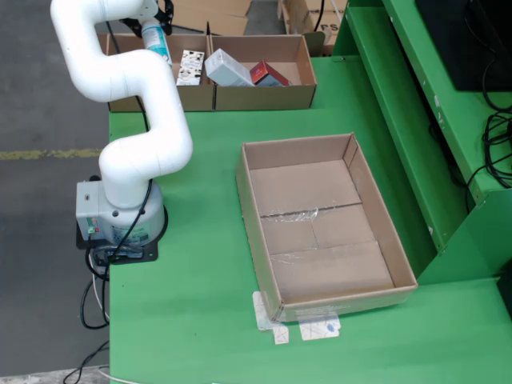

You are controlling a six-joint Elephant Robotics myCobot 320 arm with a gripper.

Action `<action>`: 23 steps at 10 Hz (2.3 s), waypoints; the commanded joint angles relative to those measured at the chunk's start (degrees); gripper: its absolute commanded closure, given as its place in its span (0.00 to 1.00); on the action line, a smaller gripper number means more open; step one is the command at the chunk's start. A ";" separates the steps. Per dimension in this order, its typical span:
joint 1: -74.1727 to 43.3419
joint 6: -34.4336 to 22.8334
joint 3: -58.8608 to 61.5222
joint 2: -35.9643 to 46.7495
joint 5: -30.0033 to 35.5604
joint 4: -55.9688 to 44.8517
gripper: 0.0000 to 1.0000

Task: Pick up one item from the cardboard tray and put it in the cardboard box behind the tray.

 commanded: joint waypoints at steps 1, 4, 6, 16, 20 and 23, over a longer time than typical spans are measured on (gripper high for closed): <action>-0.04 0.06 1.66 2.07 -0.50 0.65 1.00; -3.39 -6.50 1.66 -3.68 -0.91 10.32 1.00; -5.17 -11.73 1.66 -8.04 -2.51 19.81 1.00; -11.47 -12.19 1.66 -11.63 6.15 14.52 1.00; -11.47 -12.19 1.66 -11.63 6.15 14.52 1.00; -11.47 -12.19 1.66 -11.63 6.15 14.52 1.00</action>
